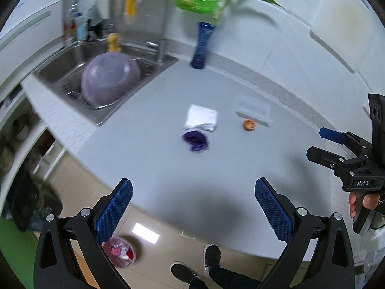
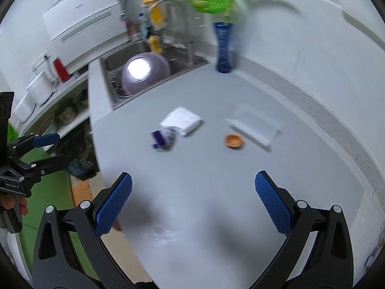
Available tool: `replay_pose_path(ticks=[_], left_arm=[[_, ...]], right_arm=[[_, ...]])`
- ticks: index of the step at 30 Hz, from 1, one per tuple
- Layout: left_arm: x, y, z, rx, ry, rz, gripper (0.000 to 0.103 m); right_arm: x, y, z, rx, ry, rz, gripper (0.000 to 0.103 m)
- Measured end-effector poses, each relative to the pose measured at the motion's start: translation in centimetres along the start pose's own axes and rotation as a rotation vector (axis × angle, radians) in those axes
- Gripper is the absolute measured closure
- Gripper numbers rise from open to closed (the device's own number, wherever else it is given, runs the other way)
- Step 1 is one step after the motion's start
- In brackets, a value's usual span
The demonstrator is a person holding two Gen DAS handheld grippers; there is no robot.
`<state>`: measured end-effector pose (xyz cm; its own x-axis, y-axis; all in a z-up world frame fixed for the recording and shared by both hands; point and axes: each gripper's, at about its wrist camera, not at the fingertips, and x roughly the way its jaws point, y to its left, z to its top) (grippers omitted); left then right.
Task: Collect trash
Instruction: 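Grasp the purple-and-white cloth bundle with the left gripper, then grasp the walnut shell with the right gripper while the left gripper holds the bundle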
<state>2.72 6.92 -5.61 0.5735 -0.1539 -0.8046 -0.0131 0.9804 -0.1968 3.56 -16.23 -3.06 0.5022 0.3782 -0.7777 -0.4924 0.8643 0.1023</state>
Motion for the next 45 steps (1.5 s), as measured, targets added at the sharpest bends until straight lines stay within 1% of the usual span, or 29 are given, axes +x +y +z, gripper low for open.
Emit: replay_pose_path(ticks=[5,10,19,23,24,25,27,28,31,33,36,45], left_arm=[[3.8,-1.5,2.1,0.030,0.040,-0.012,0.005],[8.2,-2.1,3.8,0.029,0.090,0.001,0.005],[15.3,-0.9,5.6,0.000,0.170,0.036,0.005],[17.6,-0.4,5.8,-0.016,0.192,0.029,0.006],[18.1,-0.3,5.9,-0.016,0.194,0.027,0.007],[18.3,-0.3,5.9,-0.018,0.197,0.024,0.010],[18.9,-0.2,5.9,-0.019,0.206,0.029,0.033],[19.1,-0.1,5.8,-0.022,0.207,0.028,0.038],[19.4,-0.1,5.8,-0.023,0.210,0.018,0.055],[19.1,0.0,5.8,-0.023,0.201,0.012,0.069],[18.4,0.1,6.0,-0.026,0.189,0.006,0.077],[15.3,0.4,6.3,-0.038,0.141,-0.005,0.078]], right_arm=[[0.6,-3.2,0.2,0.038,0.003,-0.015,0.003],[2.5,-5.1,0.8,0.046,0.032,-0.006,0.003],[6.5,-7.7,1.9,0.045,0.097,0.008,0.003],[7.7,-8.3,2.0,0.052,0.116,0.017,0.003],[8.0,-8.4,2.0,0.054,0.122,0.019,0.003],[8.2,-8.5,1.9,0.056,0.126,0.020,0.003],[8.7,-8.6,1.9,0.061,0.134,0.024,0.003],[8.9,-8.6,1.9,0.062,0.137,0.025,0.003],[9.6,-8.6,2.0,0.062,0.147,0.030,0.003],[10.1,-8.5,2.0,0.062,0.154,0.036,0.003],[11.0,-8.3,2.1,0.061,0.164,0.042,0.003],[14.8,-7.1,2.8,0.038,0.208,0.078,0.003]])
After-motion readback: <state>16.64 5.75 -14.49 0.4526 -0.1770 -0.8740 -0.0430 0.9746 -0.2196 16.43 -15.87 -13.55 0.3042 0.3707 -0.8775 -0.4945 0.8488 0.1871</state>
